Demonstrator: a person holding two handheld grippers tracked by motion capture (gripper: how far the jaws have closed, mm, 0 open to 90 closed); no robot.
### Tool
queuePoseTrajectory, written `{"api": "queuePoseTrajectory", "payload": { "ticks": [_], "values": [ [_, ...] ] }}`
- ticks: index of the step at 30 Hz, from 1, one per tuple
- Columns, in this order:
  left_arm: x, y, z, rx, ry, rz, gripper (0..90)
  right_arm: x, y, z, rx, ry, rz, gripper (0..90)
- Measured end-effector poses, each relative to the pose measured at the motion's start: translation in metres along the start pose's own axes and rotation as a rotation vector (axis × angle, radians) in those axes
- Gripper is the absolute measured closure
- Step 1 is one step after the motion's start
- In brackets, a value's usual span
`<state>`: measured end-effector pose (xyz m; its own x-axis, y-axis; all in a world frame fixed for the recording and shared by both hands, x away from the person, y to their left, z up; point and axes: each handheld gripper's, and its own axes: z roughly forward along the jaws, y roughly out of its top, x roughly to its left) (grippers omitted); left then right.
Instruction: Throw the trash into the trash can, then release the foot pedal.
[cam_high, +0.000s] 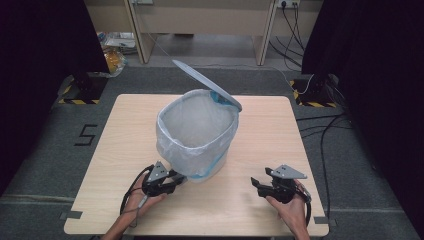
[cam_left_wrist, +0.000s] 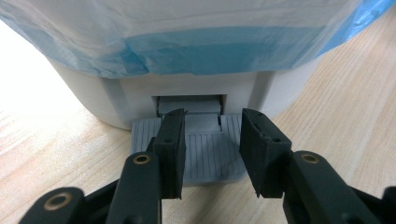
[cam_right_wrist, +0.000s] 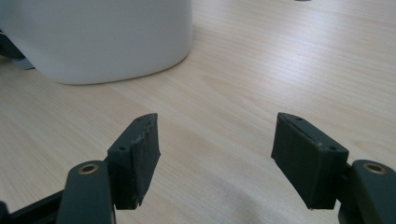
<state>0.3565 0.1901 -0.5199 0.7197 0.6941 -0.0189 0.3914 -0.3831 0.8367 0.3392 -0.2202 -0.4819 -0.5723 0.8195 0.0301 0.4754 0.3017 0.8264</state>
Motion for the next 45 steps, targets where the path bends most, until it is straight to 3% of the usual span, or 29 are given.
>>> {"api": "queuePoseTrajectory", "payload": {
  "ticks": [14,39,45],
  "values": [
    [0.0,0.0,0.0,-0.001,0.0,0.0,60.3,-0.002,-0.008,0.0,0.016,-0.006,0.008,32.0],
    [0.0,0.0,0.0,-0.001,-0.011,0.008,56.8,-0.002,-0.028,0.016,0.161,-0.019,0.006,29.1],
    [0.001,0.0,-0.001,-0.008,-0.01,0.004,54.0,-0.002,-0.028,0.017,0.156,-0.019,-0.007,28.4]
  ]
}}
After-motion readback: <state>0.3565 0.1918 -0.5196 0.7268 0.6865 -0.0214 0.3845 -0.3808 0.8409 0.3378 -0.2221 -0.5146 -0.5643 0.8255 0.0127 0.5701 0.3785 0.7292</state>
